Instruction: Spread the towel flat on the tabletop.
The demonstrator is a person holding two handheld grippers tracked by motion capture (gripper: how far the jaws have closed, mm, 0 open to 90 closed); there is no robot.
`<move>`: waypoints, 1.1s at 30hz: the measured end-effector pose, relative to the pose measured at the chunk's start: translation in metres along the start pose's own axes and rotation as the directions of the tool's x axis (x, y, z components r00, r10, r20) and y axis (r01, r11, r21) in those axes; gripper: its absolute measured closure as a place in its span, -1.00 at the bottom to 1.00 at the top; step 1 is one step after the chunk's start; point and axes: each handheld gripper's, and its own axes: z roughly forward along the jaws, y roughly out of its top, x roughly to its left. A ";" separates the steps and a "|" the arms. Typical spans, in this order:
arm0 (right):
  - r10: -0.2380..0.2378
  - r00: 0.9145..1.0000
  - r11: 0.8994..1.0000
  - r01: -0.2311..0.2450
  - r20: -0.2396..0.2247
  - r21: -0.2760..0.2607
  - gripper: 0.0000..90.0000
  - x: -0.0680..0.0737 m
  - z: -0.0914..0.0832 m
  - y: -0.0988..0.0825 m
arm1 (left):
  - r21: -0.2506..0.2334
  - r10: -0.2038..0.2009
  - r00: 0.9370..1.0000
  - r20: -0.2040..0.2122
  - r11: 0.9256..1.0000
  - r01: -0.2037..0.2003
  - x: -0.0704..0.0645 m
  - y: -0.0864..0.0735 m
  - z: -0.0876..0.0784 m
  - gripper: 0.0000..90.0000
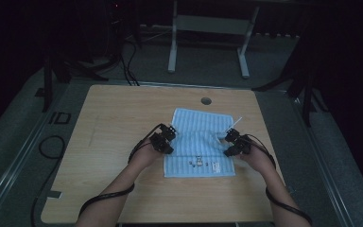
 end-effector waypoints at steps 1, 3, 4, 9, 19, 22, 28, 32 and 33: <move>0.000 1.000 1.000 0.000 0.000 0.000 0.75 0.000 0.000 0.000 | 0.000 0.000 1.000 0.000 1.000 0.000 0.000 0.000 0.000 0.85; 0.001 1.000 1.000 -0.001 -0.001 0.011 0.74 -0.004 0.001 0.005 | 0.012 -0.004 1.000 0.009 1.000 0.003 0.002 0.004 0.001 0.84; 0.015 1.000 1.000 -0.014 -0.014 0.023 0.68 -0.006 -0.001 0.006 | 0.025 0.004 1.000 0.020 1.000 -0.005 0.002 0.003 -0.004 0.77; -0.025 0.999 1.000 0.025 -0.020 -0.012 0.53 0.006 -0.021 -0.004 | -0.030 0.049 0.999 0.024 0.998 -0.048 -0.012 -0.011 -0.031 0.28; -0.166 0.985 0.986 0.164 -0.052 -0.035 0.28 0.054 -0.036 -0.041 | -0.020 0.246 0.963 0.110 0.969 -0.246 -0.064 -0.039 -0.032 0.24; -0.179 0.983 0.984 0.180 -0.033 0.009 0.25 0.055 -0.022 -0.039 | 0.013 0.248 0.964 0.098 0.968 -0.250 -0.065 -0.035 -0.018 0.23; -0.223 0.975 0.973 0.224 -0.023 0.061 0.24 0.056 -0.009 -0.037 | 0.022 0.237 0.967 0.090 0.970 -0.240 -0.061 -0.030 -0.009 0.22; -0.207 0.978 0.977 0.208 -0.018 0.044 0.35 0.051 -0.007 -0.037 | 0.010 0.230 0.970 0.074 0.973 -0.232 -0.057 -0.026 -0.006 0.26; -0.204 0.979 0.978 0.204 -0.015 0.044 0.40 0.049 -0.008 -0.036 | 0.011 0.232 0.970 0.069 0.972 -0.233 -0.056 -0.024 -0.005 0.29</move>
